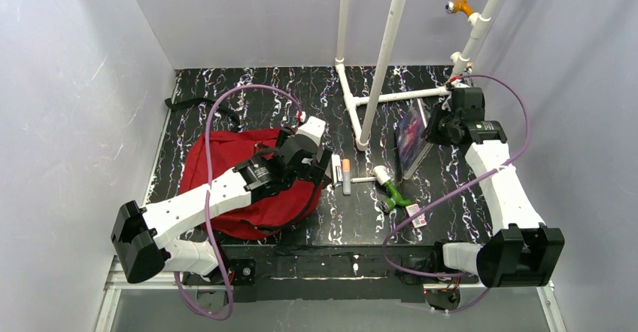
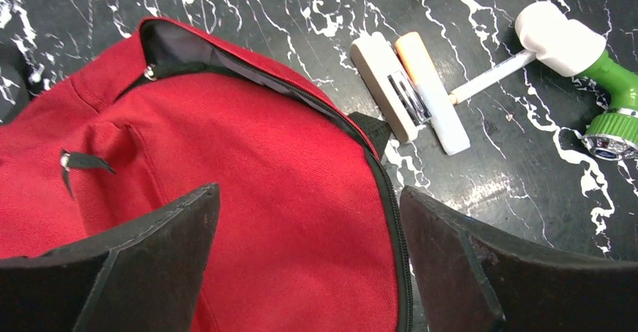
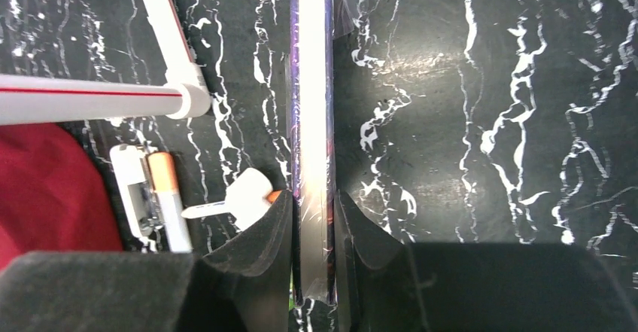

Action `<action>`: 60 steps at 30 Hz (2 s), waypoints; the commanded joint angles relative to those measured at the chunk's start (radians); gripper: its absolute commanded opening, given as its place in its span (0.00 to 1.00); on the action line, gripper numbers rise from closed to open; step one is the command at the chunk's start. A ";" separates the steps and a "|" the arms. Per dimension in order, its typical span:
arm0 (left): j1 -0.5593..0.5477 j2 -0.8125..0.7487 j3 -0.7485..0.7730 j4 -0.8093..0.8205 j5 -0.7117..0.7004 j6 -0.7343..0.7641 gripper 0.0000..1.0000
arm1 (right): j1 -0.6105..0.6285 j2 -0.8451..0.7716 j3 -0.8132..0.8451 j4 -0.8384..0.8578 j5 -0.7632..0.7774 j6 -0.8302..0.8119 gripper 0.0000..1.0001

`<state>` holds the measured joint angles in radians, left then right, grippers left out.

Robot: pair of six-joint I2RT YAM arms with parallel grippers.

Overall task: Pack the student bag
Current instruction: Pick up the book from the center of the board.

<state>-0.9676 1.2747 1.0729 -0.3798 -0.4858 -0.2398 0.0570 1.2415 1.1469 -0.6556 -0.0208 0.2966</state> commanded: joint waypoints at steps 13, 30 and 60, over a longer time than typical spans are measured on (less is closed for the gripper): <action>0.007 -0.118 -0.114 0.085 -0.015 -0.055 0.88 | 0.388 -0.024 -0.235 0.251 0.644 -0.051 0.17; 0.018 -0.177 -0.146 0.072 -0.002 -0.062 0.88 | 0.409 0.012 -0.356 0.477 0.706 -0.070 0.28; 0.020 0.165 0.090 -0.193 0.252 -0.005 0.90 | 0.412 -0.247 0.083 -0.129 0.273 -0.028 0.01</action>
<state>-0.9310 1.4551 1.1061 -0.5110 -0.2413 -0.3012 0.4694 1.0313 1.1599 -0.8505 0.3019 0.2672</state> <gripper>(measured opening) 0.872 0.308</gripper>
